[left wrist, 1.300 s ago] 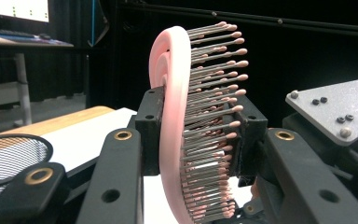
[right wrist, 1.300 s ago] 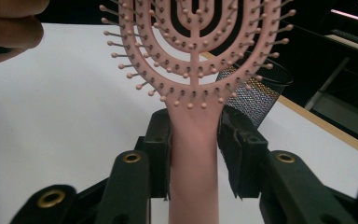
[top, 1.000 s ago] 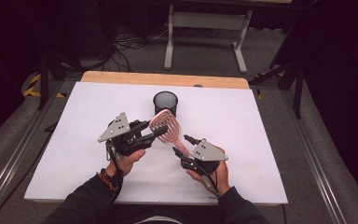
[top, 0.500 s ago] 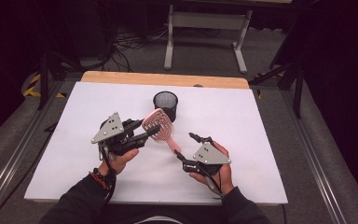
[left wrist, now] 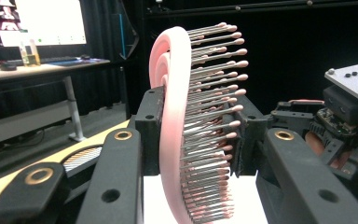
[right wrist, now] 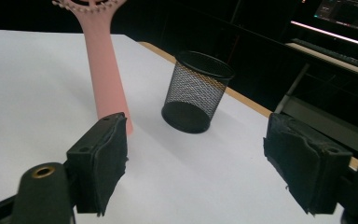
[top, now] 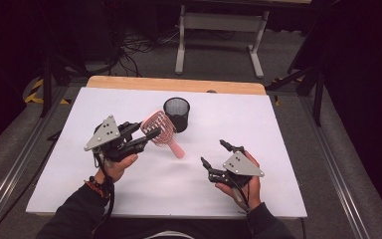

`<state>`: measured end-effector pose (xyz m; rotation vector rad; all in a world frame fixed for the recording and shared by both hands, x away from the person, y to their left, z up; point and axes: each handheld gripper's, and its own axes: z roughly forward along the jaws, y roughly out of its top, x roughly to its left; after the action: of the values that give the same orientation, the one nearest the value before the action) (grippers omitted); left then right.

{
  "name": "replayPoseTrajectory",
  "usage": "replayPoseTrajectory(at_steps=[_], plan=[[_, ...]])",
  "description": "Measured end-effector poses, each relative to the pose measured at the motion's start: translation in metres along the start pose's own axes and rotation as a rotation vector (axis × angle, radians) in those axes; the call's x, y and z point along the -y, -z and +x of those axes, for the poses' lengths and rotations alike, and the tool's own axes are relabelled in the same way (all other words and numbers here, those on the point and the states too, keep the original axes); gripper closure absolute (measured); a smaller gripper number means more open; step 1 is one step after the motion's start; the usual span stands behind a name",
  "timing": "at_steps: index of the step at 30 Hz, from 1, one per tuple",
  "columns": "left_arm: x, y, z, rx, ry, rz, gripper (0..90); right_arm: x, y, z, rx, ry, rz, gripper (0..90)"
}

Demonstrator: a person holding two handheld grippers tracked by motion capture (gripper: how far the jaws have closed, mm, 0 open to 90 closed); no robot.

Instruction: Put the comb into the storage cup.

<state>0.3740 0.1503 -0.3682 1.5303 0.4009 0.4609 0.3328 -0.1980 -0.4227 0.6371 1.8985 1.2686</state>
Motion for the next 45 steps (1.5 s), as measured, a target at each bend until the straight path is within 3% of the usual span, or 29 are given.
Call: replayPoseTrajectory(at_steps=[6, 14, 23, 32, 45], plan=[[-0.002, 0.009, 0.008, -0.027, 0.005, -0.018, 63.4, 0.004, 0.008, -0.004, 0.036, 0.025, 0.019, 19.9], [-0.012, 0.027, 0.022, -0.108, -0.010, -0.047, 63.4, 0.016, 0.016, -0.010, 0.058, 0.030, 0.029, 15.6], [-0.021, 0.047, 0.038, -0.181, -0.007, -0.089, 63.4, 0.033, 0.029, -0.017, 0.093, 0.000, 0.053, 13.4], [-0.029, 0.042, 0.043, -0.188, -0.022, -0.096, 63.4, 0.045, 0.035, -0.018, 0.088, -0.017, 0.082, 13.0], [-0.059, 0.023, 0.049, -0.188, -0.067, -0.077, 63.3, 0.046, 0.035, -0.018, 0.084, -0.017, 0.074, 11.8]])
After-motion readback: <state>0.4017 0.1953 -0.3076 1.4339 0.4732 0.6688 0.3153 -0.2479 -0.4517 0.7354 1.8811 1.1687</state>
